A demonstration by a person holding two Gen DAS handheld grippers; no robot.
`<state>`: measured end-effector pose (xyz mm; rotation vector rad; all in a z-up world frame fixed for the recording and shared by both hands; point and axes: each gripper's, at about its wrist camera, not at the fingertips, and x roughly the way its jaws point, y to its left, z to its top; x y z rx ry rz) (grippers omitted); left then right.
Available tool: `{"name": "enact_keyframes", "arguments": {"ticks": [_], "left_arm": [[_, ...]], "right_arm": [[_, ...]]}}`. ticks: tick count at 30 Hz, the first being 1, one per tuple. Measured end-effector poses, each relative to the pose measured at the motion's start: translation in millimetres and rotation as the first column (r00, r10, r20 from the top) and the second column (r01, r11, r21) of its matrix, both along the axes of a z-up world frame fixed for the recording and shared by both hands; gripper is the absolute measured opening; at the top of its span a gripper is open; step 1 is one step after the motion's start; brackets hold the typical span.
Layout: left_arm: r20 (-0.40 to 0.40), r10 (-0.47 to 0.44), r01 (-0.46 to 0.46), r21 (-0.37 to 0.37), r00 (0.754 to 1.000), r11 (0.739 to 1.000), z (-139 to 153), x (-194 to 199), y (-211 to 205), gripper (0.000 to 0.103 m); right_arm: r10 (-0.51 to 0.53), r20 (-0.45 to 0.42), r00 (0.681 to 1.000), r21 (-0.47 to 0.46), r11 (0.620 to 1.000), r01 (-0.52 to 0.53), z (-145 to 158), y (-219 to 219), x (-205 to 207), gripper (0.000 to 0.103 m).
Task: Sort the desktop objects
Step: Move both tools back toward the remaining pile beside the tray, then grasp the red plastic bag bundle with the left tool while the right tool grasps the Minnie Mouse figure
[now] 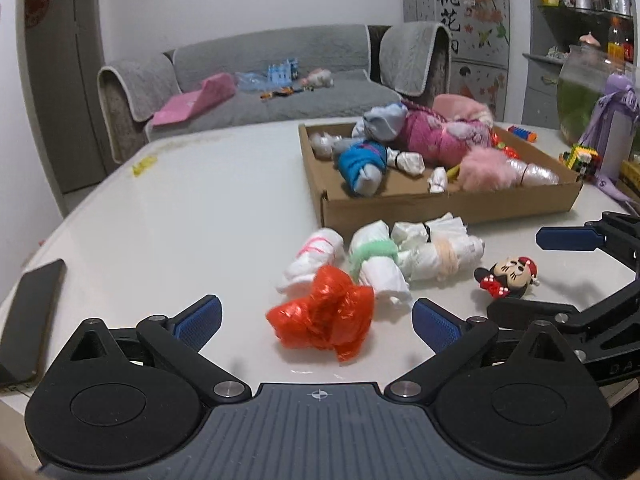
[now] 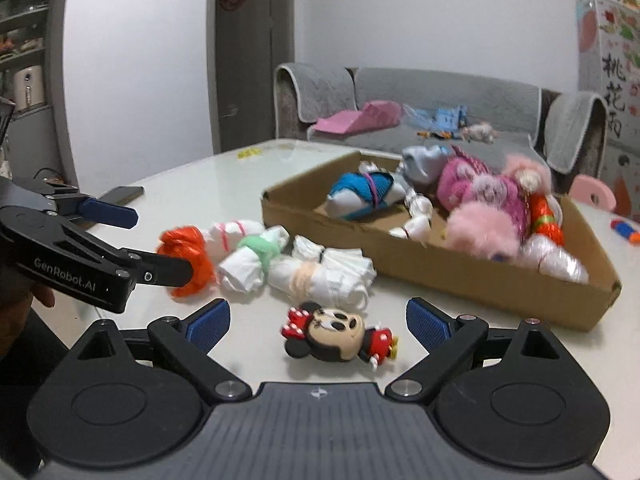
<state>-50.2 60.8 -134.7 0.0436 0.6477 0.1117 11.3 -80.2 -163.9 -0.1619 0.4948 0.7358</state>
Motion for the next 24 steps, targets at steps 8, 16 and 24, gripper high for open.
{"name": "enact_keyframes", "arguments": {"ticks": [8,16,24], "left_arm": [[-0.051,0.018,-0.021,-0.047,0.999,0.999,-18.0,4.6,4.3,0.101],[-0.059,0.021,-0.026,-0.072,0.998,0.997,-24.4,10.8,4.4,0.094],[-0.028,-0.014,0.012,-0.073,1.000,0.997,-21.1,7.6,-3.8,0.062]], "right_arm": [[-0.026,-0.039,0.999,-0.018,1.000,0.025,-10.6,-0.5,0.7,0.094],[-0.046,-0.083,0.995,-0.031,0.999,0.044,-13.7,0.7,-1.1,0.075],[-0.030,-0.104,0.994,-0.011,1.000,0.029,-15.0,-4.0,-1.3,0.065]]}}
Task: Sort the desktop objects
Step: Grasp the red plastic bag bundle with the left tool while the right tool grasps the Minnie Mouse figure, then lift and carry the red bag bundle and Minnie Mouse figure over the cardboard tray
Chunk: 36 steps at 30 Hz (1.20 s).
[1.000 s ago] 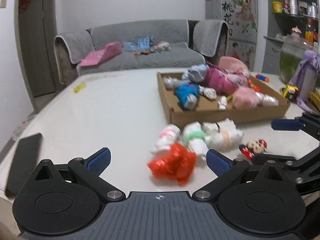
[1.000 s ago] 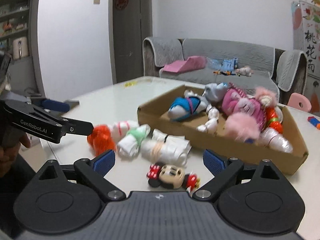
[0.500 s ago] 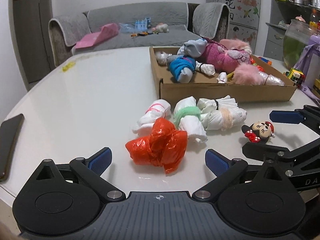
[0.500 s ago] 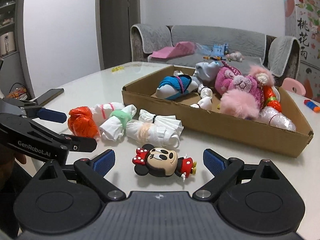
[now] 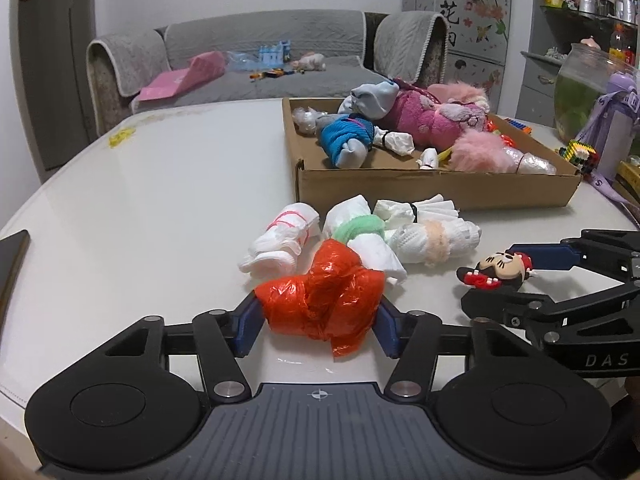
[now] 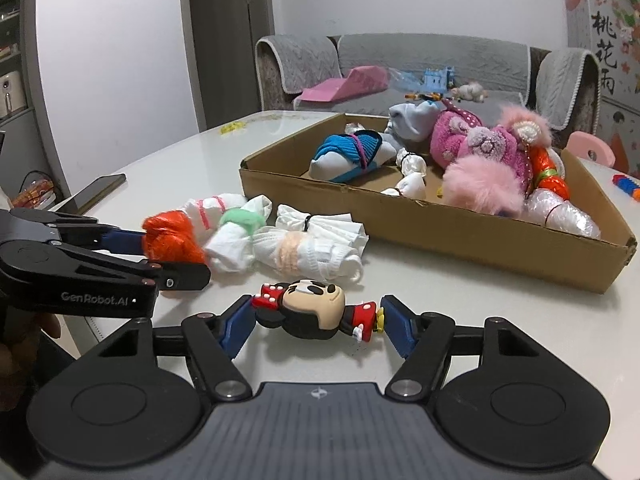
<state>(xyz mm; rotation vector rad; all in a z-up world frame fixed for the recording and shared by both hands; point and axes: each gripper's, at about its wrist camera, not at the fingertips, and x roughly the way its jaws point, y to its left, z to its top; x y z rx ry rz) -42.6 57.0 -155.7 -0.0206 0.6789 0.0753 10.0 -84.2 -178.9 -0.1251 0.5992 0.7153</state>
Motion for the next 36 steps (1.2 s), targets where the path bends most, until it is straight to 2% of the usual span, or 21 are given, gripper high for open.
{"name": "enact_keyframes", "arguments": {"ticks": [10,21,29,36], "left_arm": [[0.014,-0.021,0.020,0.015,1.000,1.000,6.5,-13.6,-7.9,0.059],[0.124,-0.016,0.014,0.015,0.992,1.000,56.5,-35.7,-7.1,0.059],[0.186,-0.037,0.030,0.042,0.982,0.999,86.3,-27.2,-10.9,0.059],[0.188,-0.067,0.057,0.058,0.980,0.997,92.0,-13.0,-21.3,0.059]], "right_arm": [[0.024,0.023,0.999,0.012,1.000,-0.024,5.4,-4.7,-7.9,0.065],[0.000,0.082,0.997,0.089,0.996,-0.007,32.6,-24.1,-7.5,0.065],[-0.033,0.169,0.985,0.138,0.990,0.009,54.0,-37.1,-6.0,0.065],[-0.058,0.174,0.983,0.161,0.986,0.030,58.7,-47.9,5.0,0.065]]}}
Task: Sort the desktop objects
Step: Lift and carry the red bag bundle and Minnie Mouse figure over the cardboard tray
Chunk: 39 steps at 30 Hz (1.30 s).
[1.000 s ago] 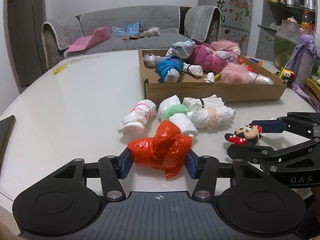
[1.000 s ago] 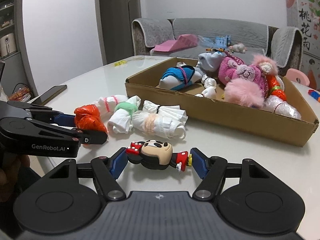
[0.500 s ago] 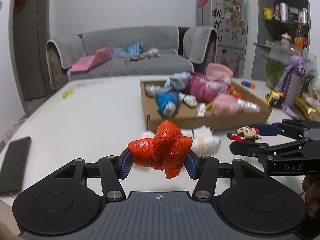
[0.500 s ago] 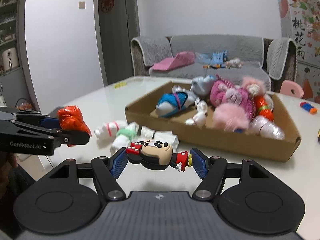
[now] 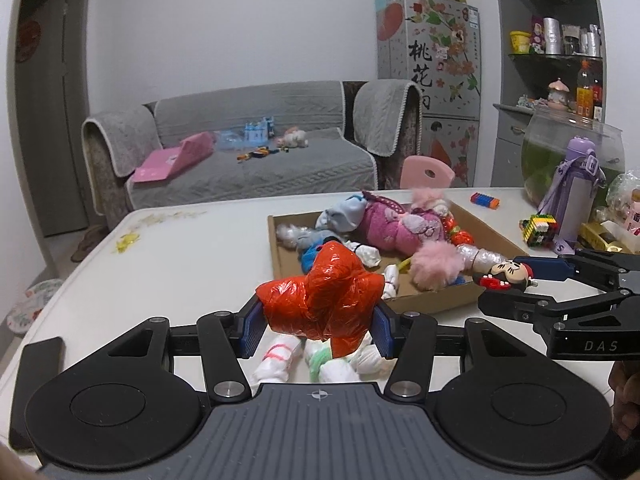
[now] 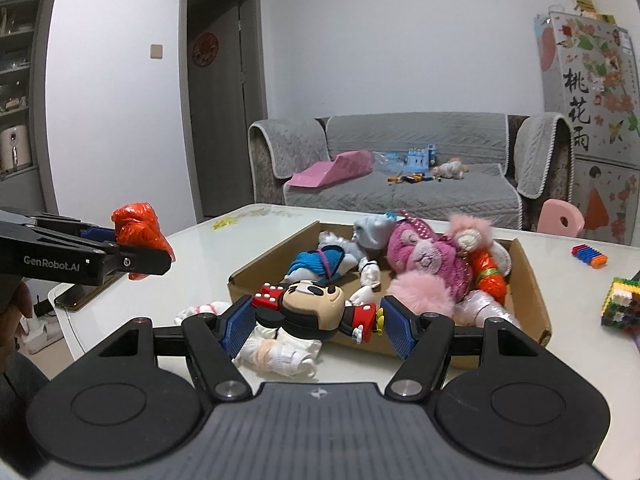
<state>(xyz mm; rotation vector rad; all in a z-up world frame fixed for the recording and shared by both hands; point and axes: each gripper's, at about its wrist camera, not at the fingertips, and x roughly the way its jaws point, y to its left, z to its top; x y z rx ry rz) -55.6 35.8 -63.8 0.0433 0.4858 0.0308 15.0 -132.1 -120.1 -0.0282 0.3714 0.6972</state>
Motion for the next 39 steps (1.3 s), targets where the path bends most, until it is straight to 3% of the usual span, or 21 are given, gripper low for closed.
{"name": "enact_keyframes", "arguments": {"ticks": [15,26,39], "left_arm": [[-0.022,-0.039,0.040,0.025,0.999,0.999,-4.2,45.0,-10.6,0.060],[-0.028,-0.036,0.037,0.035,0.999,0.999,-11.4,96.9,-4.7,0.060],[-0.043,-0.024,0.026,0.046,0.999,0.999,-30.4,158.2,4.9,0.060]], "right_arm": [[-0.004,0.022,1.000,0.021,1.000,0.003,9.5,-9.5,18.9,0.065],[-0.051,0.050,0.997,0.068,0.997,0.048,32.2,-31.7,58.4,0.065],[-0.014,0.034,0.999,0.051,0.999,0.012,24.2,-27.4,98.0,0.065]]}}
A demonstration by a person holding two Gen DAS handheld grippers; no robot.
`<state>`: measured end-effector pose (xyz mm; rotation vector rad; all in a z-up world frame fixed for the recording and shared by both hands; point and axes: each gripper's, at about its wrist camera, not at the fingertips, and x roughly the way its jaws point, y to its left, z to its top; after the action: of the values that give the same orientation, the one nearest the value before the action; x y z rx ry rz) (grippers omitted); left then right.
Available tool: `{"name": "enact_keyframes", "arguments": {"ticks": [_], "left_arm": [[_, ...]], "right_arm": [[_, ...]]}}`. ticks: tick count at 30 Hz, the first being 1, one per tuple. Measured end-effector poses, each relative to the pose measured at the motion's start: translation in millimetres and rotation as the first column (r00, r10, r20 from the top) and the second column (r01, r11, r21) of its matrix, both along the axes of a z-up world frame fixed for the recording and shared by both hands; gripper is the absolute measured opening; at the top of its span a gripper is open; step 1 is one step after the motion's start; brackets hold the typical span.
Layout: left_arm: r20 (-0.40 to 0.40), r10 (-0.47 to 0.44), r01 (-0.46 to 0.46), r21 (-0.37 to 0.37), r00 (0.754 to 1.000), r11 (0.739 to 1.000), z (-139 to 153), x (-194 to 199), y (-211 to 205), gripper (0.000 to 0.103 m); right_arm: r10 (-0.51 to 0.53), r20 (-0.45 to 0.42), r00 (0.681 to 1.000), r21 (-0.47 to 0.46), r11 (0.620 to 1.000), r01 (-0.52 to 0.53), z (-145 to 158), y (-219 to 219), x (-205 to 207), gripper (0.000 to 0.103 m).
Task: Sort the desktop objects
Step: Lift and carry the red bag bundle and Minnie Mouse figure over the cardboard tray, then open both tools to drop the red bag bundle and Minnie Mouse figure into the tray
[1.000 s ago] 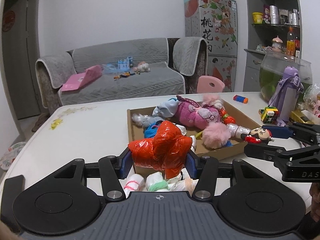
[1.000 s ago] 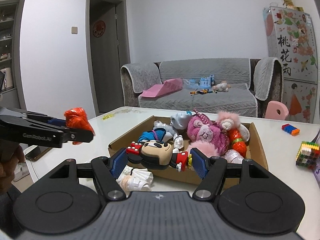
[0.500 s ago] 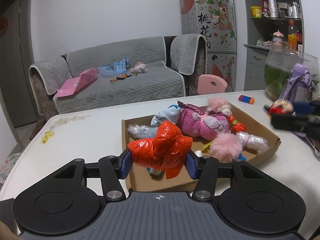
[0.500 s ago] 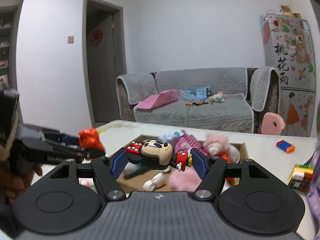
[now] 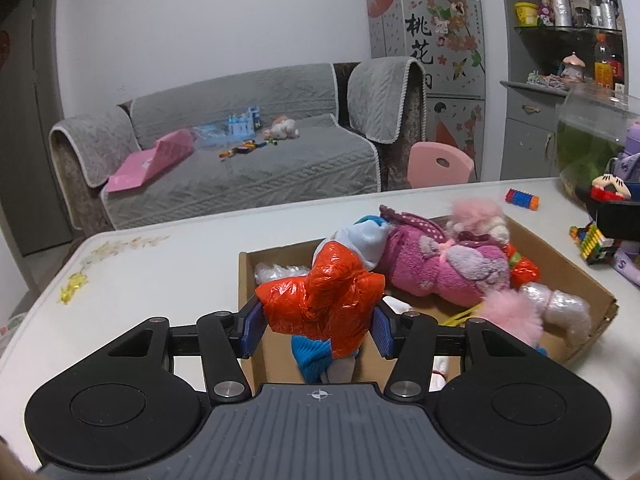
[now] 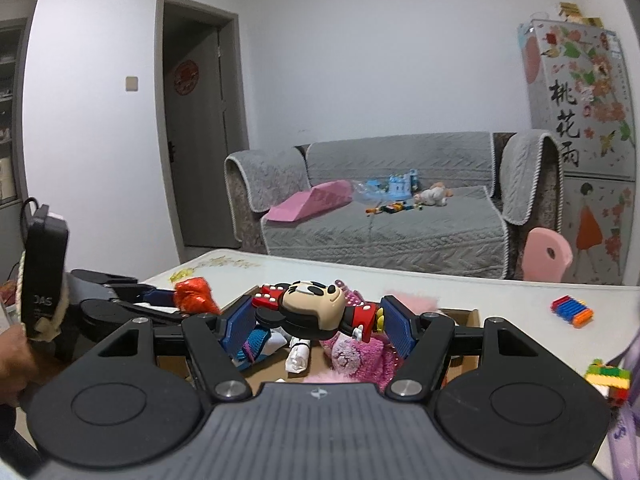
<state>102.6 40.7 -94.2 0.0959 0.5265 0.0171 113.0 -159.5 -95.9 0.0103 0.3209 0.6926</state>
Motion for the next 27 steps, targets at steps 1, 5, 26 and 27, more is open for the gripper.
{"name": "enact_keyframes", "arguments": {"ticks": [1,5,26,27], "left_arm": [[-0.002,0.003,-0.003,0.003,1.000,1.000,-1.1,3.5,0.4,0.060],[-0.012,0.009,-0.008,0.036,1.000,0.999,-6.0,15.4,1.8,0.060],[-0.088,0.043,-0.034,0.101,0.995,0.994,-23.5,52.7,-1.1,0.061],[-0.090,0.044,-0.035,0.098,0.995,0.995,-23.5,53.4,-0.9,0.061]], "right_arm": [[0.010,0.001,1.000,-0.013,1.000,-0.010,-2.2,4.6,1.6,0.065],[0.042,0.013,0.999,-0.067,0.997,-0.041,-5.8,19.9,8.3,0.065],[0.168,0.242,0.956,-0.442,0.896,-0.045,-32.4,75.4,5.7,0.065],[0.168,0.234,0.957,-0.443,0.895,-0.049,-33.1,74.9,6.9,0.065]]}}
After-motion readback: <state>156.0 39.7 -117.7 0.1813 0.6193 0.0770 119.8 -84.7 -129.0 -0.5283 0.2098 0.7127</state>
